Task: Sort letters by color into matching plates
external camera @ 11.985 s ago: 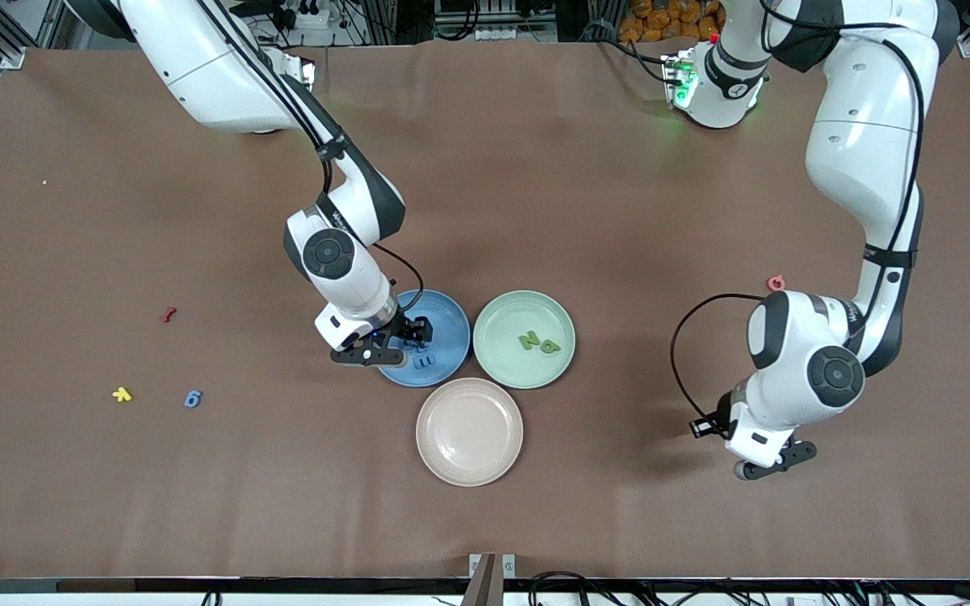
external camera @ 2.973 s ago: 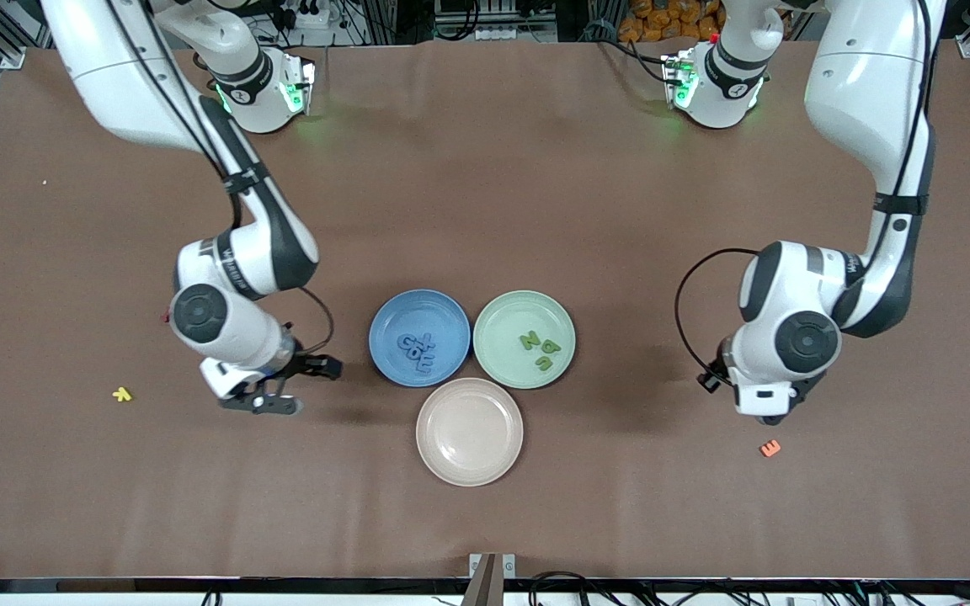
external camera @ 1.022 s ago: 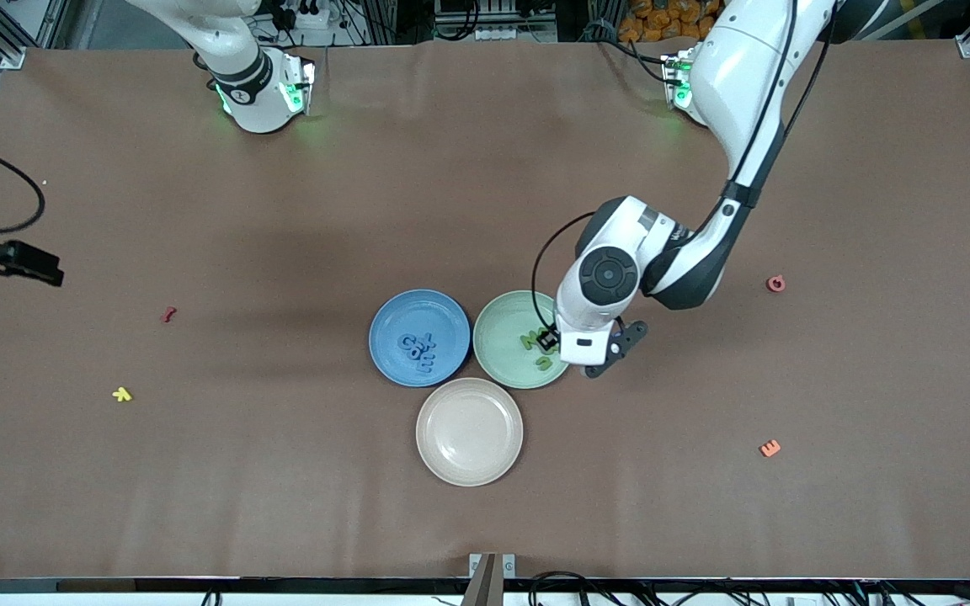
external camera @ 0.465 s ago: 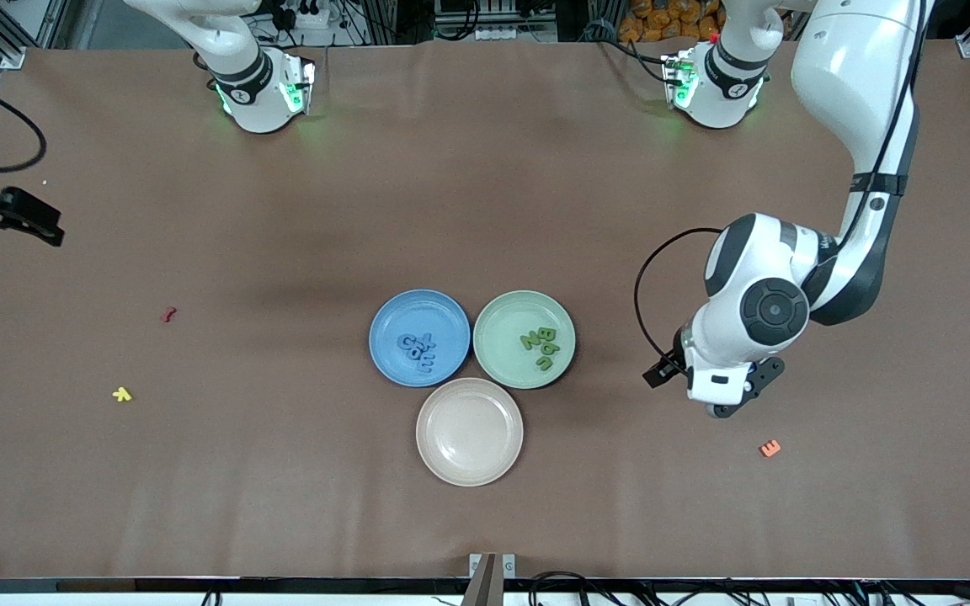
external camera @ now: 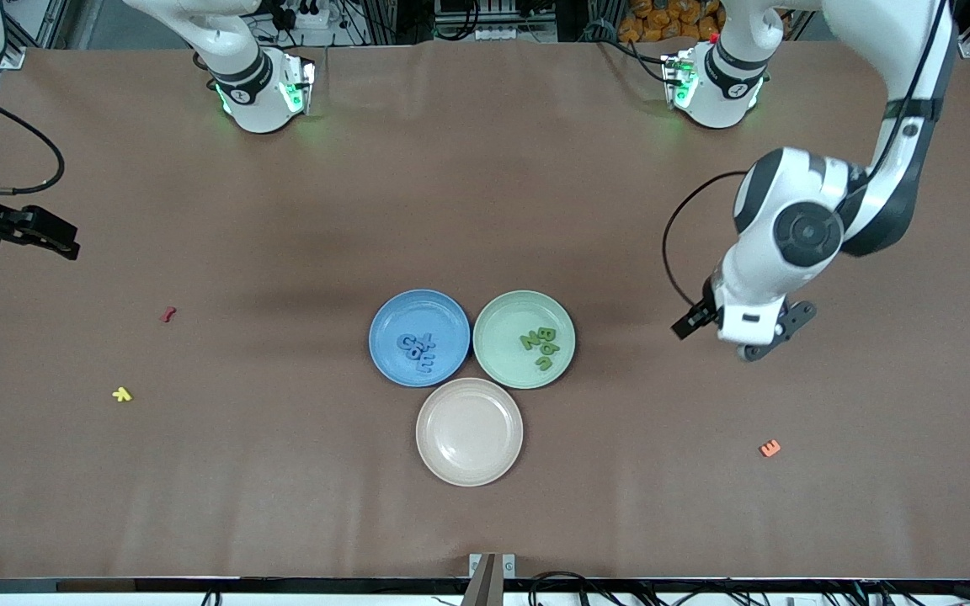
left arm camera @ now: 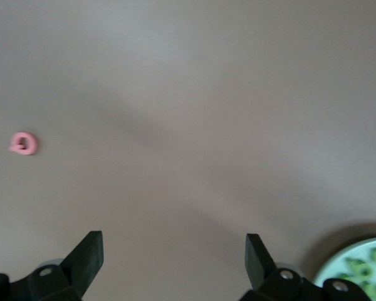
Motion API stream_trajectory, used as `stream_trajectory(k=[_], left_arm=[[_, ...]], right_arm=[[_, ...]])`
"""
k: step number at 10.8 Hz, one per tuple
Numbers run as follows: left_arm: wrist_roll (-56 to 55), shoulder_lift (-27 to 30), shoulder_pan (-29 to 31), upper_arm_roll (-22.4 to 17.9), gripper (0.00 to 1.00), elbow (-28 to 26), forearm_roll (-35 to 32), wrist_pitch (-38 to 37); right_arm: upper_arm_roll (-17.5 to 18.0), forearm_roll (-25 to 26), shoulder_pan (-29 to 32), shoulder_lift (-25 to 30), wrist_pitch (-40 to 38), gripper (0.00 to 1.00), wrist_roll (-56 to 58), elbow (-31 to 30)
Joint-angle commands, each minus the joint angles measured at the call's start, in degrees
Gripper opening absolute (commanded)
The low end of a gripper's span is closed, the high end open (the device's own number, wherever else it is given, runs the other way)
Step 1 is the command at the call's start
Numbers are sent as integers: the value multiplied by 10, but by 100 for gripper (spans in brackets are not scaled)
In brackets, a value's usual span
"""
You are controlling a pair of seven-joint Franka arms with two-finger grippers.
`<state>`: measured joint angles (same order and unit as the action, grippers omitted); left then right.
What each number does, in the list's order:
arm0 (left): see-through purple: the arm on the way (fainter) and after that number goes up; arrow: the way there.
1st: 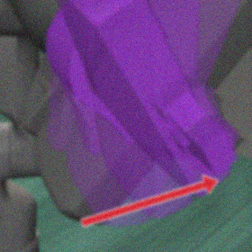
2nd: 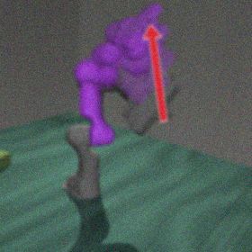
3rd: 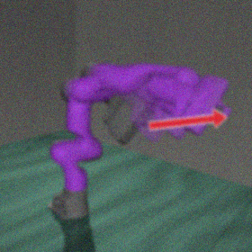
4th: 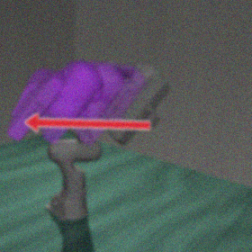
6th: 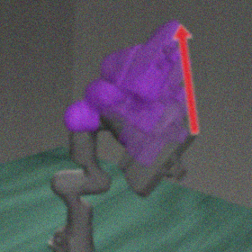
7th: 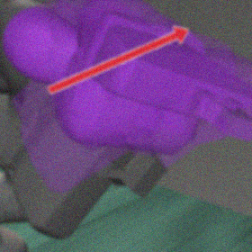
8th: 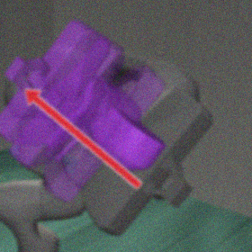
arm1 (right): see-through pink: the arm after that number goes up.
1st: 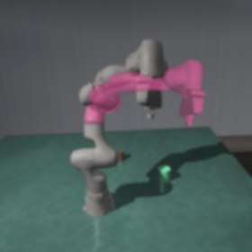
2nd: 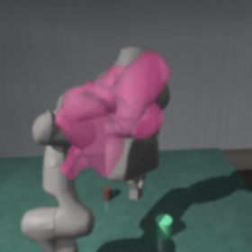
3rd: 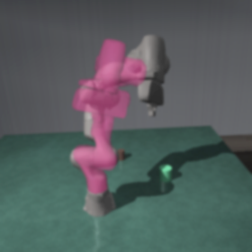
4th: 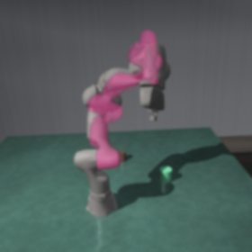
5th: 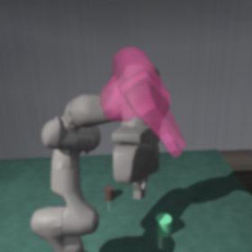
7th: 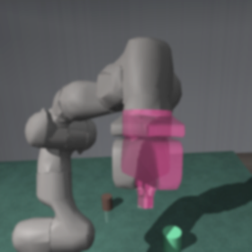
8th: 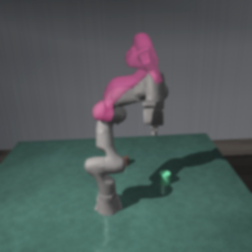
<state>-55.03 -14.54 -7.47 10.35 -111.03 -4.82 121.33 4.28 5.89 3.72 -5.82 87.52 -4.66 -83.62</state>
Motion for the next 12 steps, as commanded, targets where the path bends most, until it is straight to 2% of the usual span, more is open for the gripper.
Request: stream_trajectory(k=[1, 3, 6, 8, 10, 12], left_arm=[[143, 83, 46, 8, 100, -75, -3, 1], [262, 93, 61, 6, 100, -26, 22, -44], [323, 76, 62, -1, 100, 83, 28, -80], [331, 79, 58, -6, 100, 118, 31, -120], [407, 109, 57, -9, 100, 129, 31, -165], [467, 137, 60, -22, 100, 135, 34, -204]], right_arm=[[-8, 0, -2, 21, 11, 100, -9, -23], [-8, -1, 1, 18, 8, 100, -10, -19], [-8, -3, 1, 17, 10, 100, -11, -19], [-8, -14, 4, 16, 11, 100, -11, -19], [-8, -37, 19, 16, 12, 100, -11, -19], [-8, -37, 18, 16, 12, 100, -10, -19]])
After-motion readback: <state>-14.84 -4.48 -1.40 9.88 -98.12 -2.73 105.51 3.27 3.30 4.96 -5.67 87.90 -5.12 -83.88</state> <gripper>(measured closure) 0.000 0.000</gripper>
